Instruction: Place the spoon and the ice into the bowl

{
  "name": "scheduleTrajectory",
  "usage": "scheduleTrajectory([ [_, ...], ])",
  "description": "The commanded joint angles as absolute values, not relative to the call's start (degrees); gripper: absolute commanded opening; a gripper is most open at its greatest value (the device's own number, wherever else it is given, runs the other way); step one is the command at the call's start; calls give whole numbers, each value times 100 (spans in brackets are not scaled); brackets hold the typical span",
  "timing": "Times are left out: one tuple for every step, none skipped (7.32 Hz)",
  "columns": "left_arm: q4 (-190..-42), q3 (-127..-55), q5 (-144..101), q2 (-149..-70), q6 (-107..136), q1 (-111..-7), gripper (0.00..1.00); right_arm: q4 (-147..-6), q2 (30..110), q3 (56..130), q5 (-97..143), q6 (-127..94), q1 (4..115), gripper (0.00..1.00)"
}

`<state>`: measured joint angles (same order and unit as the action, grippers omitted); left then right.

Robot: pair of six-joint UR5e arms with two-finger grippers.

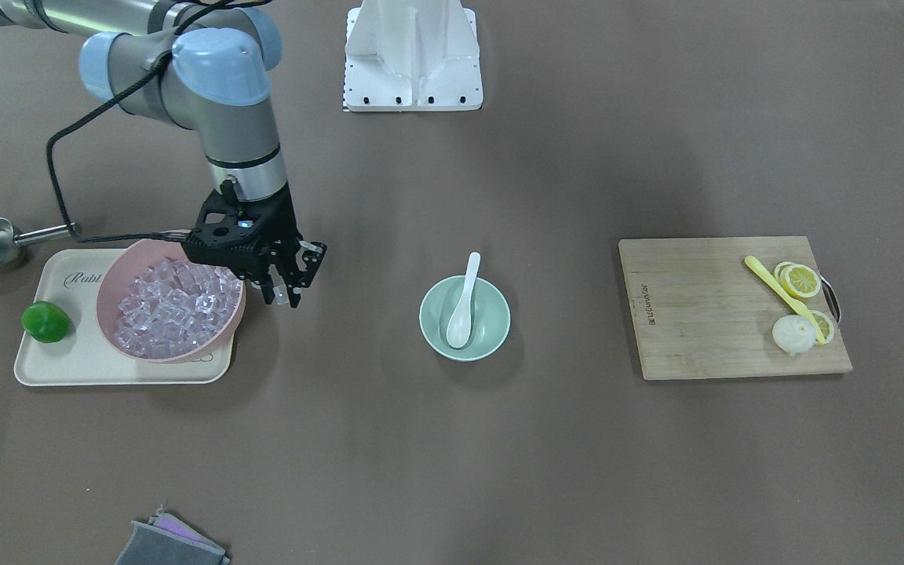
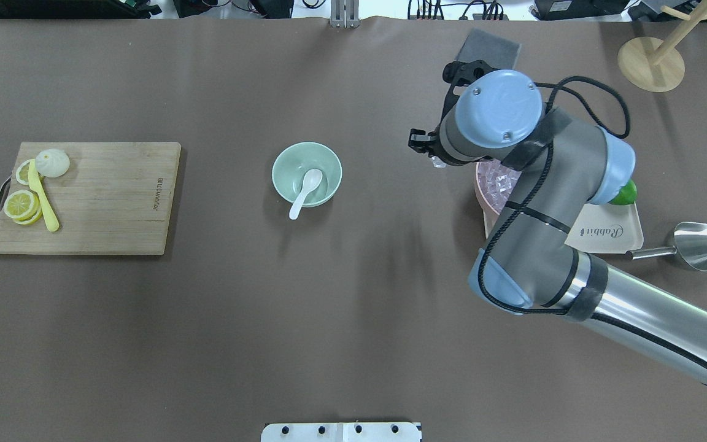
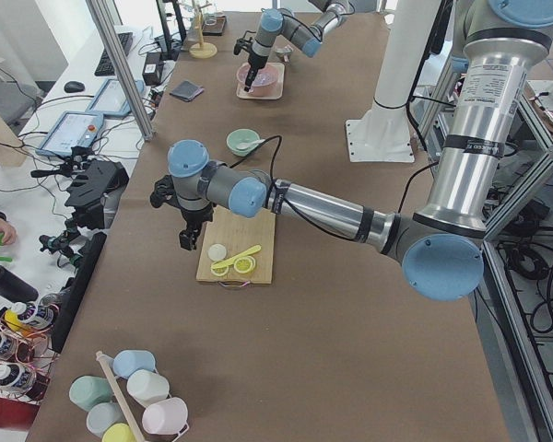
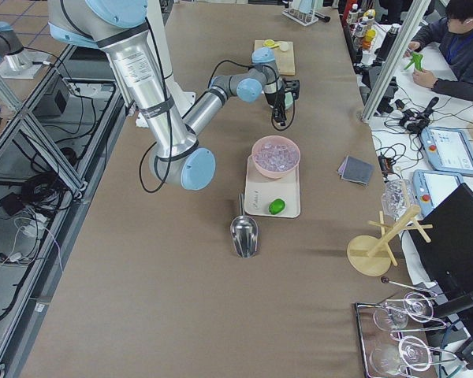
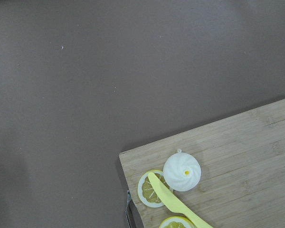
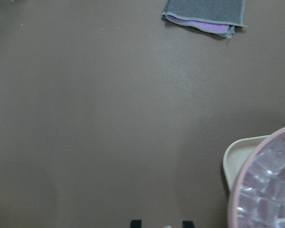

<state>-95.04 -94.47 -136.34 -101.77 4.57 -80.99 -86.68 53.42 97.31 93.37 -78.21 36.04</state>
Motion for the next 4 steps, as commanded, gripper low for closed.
scheduleTrajectory([
  [-8942, -9475, -13632, -10195, 187, -8331, 99, -8666, 4600, 9038, 8747, -8733, 3157, 0],
  [-8599, -9492, -13632, -10195, 11, -8480, 99, -8640, 4292, 8644, 8388, -9023, 2981, 0],
  [-8448, -9588, -13632, -10187, 9, -8490, 99, -8631, 3924, 8257, 8289, -9279, 2875, 0],
  [-8446, -9580, -13623, -10187, 9, -8499, 99, -8631, 3537, 7905, 8210, -9490, 2717, 0],
])
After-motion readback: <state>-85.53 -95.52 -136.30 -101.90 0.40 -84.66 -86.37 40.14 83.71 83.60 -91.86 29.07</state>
